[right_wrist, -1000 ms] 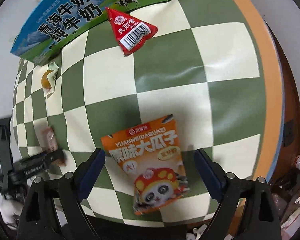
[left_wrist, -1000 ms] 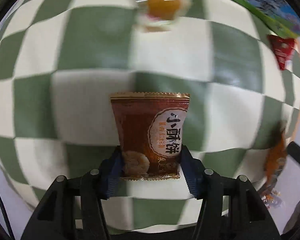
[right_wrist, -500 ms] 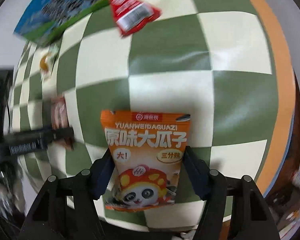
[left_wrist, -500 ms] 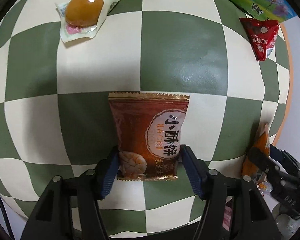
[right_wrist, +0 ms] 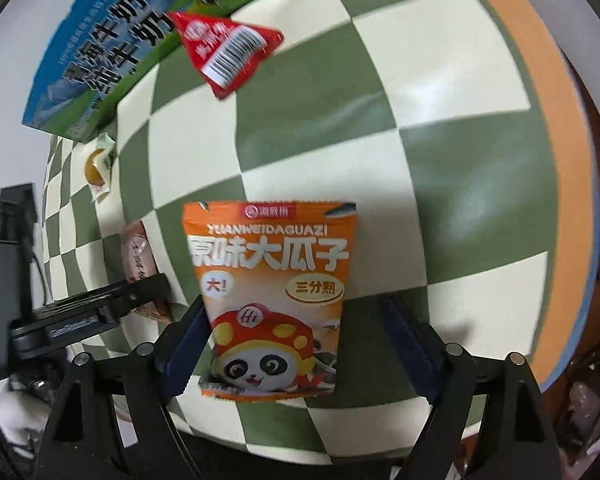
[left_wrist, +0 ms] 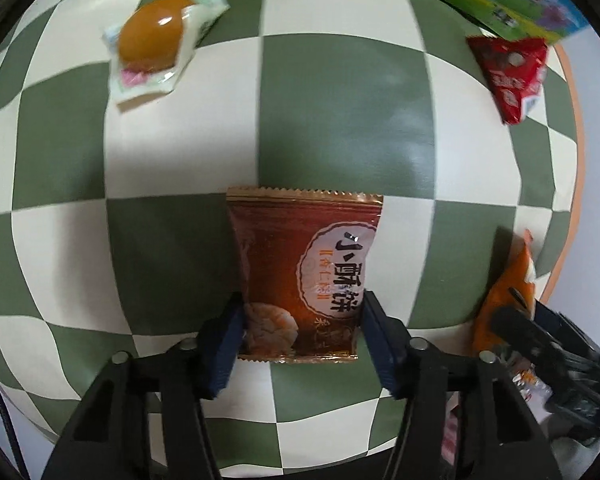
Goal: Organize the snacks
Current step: 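Carry the seed bag with the right tool while the left tool carries the cookie packet into the box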
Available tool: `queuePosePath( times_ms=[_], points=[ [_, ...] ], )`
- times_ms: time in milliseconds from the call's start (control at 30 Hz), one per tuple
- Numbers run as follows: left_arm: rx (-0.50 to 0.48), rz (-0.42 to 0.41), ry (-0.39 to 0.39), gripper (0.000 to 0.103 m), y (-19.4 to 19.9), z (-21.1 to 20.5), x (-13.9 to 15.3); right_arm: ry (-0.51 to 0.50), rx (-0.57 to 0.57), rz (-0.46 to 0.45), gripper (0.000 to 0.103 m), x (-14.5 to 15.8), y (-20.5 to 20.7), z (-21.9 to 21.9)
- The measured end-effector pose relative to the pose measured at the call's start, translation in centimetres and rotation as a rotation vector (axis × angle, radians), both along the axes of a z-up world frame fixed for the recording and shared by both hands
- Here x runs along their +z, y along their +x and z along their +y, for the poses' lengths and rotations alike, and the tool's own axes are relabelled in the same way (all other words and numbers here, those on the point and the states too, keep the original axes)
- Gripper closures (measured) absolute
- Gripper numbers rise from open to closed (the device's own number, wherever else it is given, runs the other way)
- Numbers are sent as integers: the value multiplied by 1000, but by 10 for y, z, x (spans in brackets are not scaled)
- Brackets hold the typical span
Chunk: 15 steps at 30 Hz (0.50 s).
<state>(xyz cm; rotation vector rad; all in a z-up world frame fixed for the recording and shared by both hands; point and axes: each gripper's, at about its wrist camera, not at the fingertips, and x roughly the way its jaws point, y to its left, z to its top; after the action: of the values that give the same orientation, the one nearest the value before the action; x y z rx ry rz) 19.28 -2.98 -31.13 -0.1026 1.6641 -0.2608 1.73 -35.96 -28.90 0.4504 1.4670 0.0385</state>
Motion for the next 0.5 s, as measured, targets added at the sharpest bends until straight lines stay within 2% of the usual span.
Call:
queuePosePath(
  times_ms=[33,100,133,300,333,500],
  points=[
    [-13,-7,9,49,-1,-3,1,-20,12,-8,16,-2,-1,4],
    [-16,-15,15,50,-3,-6,1,-71,32,-43,26,-4,-5,19],
    [-14,-18,15,50,-4,-6,3,-87,44,-53,39,-2,-5,22],
    [-20,-50,1,50,0,-20,18,-124,85,-89,43,8,-7,32],
    [-23,-58,-5,50,4,-11,22,-123,87,-93,44,9,-6,34],
    [-22,-133,-68,50,9,-12,66,-76,67,-148,45,34,4,30]
  ],
)
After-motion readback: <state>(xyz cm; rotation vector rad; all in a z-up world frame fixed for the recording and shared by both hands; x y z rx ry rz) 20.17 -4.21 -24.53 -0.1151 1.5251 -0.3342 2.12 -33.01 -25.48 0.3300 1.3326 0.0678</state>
